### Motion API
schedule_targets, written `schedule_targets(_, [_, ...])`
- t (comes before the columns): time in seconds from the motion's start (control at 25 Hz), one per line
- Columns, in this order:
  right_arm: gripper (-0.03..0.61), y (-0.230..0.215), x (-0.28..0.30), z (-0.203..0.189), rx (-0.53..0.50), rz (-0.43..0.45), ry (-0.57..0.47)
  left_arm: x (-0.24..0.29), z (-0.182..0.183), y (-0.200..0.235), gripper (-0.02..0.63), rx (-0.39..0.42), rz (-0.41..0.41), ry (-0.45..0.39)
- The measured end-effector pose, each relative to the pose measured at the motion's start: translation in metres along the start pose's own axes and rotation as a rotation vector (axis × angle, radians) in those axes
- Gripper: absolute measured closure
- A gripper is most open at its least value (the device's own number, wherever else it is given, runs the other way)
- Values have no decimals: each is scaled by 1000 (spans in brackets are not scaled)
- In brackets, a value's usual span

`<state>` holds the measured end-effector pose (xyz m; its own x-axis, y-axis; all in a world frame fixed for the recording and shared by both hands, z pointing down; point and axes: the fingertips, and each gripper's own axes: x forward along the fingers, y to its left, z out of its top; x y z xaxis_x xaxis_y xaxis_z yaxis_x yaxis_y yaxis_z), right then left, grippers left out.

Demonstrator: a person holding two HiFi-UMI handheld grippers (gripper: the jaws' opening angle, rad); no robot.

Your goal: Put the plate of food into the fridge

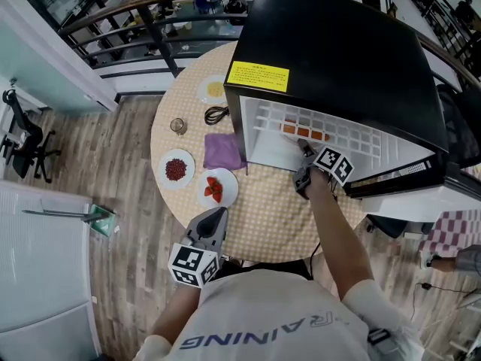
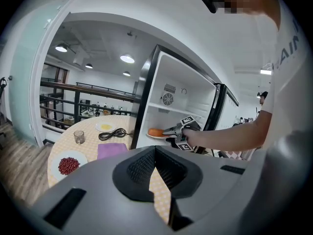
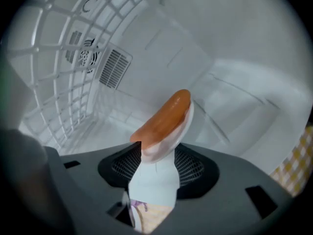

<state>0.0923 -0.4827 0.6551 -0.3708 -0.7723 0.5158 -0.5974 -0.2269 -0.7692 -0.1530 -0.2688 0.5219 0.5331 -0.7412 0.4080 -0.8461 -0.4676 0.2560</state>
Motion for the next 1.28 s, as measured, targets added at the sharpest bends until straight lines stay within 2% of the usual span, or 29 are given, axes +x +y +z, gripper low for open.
schedule_targets(0.28, [350, -4, 1, -17, -326, -83, 123, 2, -5, -2, 606, -38, -17, 14])
schedule_targets(0.4, [350, -10, 0, -23, -407, -131, 156, 2, -7, -3, 606, -38, -18, 18])
schedule_targets(0.6, [350, -14, -5, -30, -334, -115, 191, 4, -10, -1, 606, -55, -25, 28])
schedule_targets(0.84, [354, -11, -18, -32, -367, -106, 201, 5, -12, -2, 606, -67, -37, 24])
schedule_targets(0.88, [363, -7, -22, -31, -345, -90, 194, 5, -11, -3, 606, -66, -38, 22])
schedule_targets(0.92, [410, -3, -28, -31, -318, -72, 179, 5, -10, -3, 606, -65, -40, 19])
schedule_targets(0.96, [508, 1, -36, -30, -294, -50, 156, 5, -9, -3, 606, -63, -42, 15])
schedule_targets(1.0, [545, 5, -43, -30, -283, -29, 134, 5, -7, -4, 606, -63, -45, 11])
schedule_targets(1.28, [557, 17, -91, -39, -444, 23, 38, 14, 8, -14, 606, -41, -99, -18])
